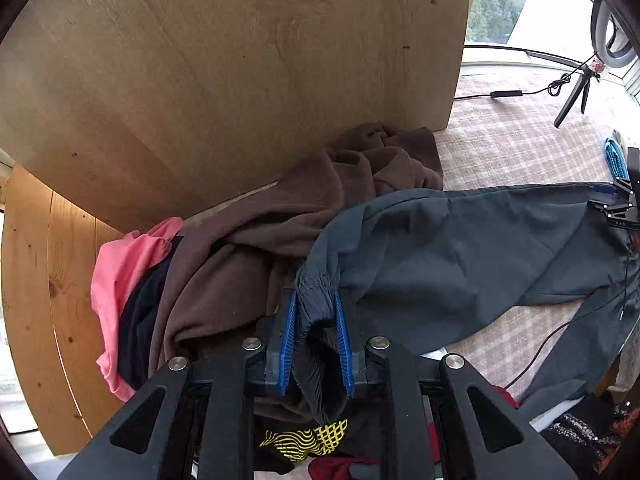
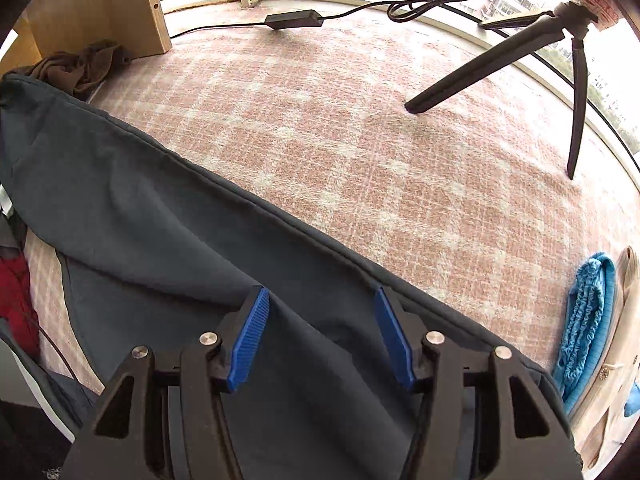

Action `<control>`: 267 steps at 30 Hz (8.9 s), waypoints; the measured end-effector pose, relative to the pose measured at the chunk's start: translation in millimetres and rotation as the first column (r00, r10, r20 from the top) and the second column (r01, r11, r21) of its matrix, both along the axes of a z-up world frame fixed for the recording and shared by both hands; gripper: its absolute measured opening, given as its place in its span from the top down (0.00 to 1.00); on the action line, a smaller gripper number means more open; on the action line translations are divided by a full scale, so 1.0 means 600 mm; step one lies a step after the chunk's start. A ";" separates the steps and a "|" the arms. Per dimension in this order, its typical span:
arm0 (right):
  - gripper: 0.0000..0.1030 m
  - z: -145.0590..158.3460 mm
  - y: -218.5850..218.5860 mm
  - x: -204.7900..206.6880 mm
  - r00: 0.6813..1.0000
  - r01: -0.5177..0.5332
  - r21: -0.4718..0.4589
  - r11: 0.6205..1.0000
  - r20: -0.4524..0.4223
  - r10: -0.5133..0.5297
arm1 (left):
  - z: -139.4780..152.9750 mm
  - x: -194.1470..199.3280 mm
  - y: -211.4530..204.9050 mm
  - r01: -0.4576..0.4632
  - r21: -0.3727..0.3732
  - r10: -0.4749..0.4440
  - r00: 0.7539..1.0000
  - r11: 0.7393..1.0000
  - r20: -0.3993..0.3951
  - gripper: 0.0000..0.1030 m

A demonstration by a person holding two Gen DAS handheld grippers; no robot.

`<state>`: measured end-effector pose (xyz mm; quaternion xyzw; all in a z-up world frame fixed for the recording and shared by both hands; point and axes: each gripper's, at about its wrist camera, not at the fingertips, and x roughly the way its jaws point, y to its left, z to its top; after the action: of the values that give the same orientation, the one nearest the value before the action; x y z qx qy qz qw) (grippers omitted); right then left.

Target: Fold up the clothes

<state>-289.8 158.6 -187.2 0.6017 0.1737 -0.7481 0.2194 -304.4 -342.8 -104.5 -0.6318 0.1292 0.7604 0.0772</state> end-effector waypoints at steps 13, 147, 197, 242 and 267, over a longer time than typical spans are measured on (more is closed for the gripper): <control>0.44 -0.036 -0.067 -0.074 0.974 -0.220 -0.020 0.975 0.060 0.220 | 0.058 -0.073 -0.017 -0.010 -0.009 0.008 0.987 1.000 -0.160 0.85; 0.50 -0.038 0.327 0.622 0.862 0.506 -0.063 0.860 0.080 -0.501 | -0.083 0.619 -0.210 -0.223 0.200 0.218 0.975 0.954 0.045 0.89; 0.51 -0.016 0.147 0.718 0.994 -0.092 0.104 0.990 -0.041 0.097 | -0.026 0.551 -0.247 -0.257 0.251 0.273 0.962 0.933 -0.028 0.92; 0.64 -0.014 0.145 0.147 0.994 -0.084 0.165 0.983 -0.059 0.095 | -0.132 0.182 0.044 0.105 -0.024 -0.101 0.987 0.994 0.124 0.64; 0.95 -0.001 0.168 0.138 0.992 -0.124 0.026 0.992 -0.018 0.124 | 0.211 0.102 0.065 0.104 -0.171 -0.155 0.933 0.980 -0.323 0.78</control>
<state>-206.8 259.6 -187.6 0.5850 0.2223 -0.7366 0.2564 -242.9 -304.1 22.1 -0.4874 0.2390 0.8379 0.0562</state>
